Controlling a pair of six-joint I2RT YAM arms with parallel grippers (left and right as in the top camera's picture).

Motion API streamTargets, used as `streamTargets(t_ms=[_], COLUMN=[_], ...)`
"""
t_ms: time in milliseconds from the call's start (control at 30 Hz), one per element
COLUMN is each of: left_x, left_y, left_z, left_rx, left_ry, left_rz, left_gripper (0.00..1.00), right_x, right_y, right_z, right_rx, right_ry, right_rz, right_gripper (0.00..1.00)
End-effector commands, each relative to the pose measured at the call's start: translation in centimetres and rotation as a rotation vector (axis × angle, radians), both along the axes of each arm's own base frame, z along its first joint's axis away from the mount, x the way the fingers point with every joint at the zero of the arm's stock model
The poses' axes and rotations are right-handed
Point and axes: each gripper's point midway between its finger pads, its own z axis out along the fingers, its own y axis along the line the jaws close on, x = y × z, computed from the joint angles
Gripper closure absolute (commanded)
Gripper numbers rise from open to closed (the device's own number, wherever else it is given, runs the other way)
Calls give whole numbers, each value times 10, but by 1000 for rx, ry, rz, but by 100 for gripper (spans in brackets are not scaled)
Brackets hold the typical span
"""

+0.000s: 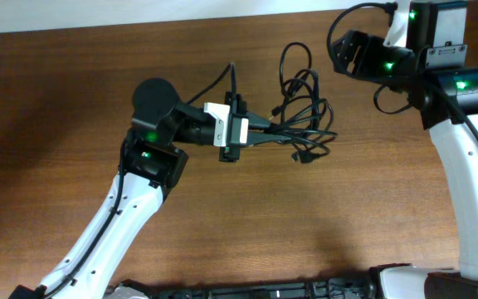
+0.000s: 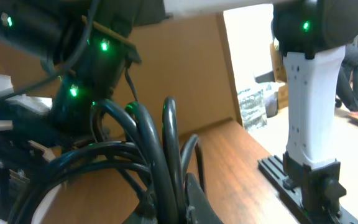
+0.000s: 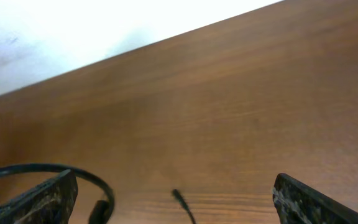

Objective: Untangle cables

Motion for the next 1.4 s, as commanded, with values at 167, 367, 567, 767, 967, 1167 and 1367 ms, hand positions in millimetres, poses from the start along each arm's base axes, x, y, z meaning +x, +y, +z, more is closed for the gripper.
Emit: streamTargets(t_ms=[167, 367, 567, 767, 967, 1167, 1367], left_x=[-10, -11, -11, -14, -14, -11, 8], left_y=[4, 4, 4, 5, 5, 8, 28], left_z=[22, 25, 26, 32, 32, 31, 27], left_rx=[-34, -43, -47, -59, -59, -55, -34], left_ry=[9, -7, -15, -19, -19, -15, 1], left_rz=[-39, -40, -40, -45, -45, -37, 18], left_gripper=[100, 100, 100, 100, 100, 100, 100], right_x=[-1, 8, 29, 48, 51, 52, 48], right_y=[23, 44, 48, 45, 45, 44, 51], right_z=[4, -11, -59, -124, -147, -141, -94], right_rx=[24, 93, 106, 96, 96, 149, 451], right_ry=[-31, -8, 98, 237, 285, 271, 140], right_rz=[175, 288, 309, 293, 297, 311, 494], right_gripper=[1, 1, 1, 1, 1, 1, 1])
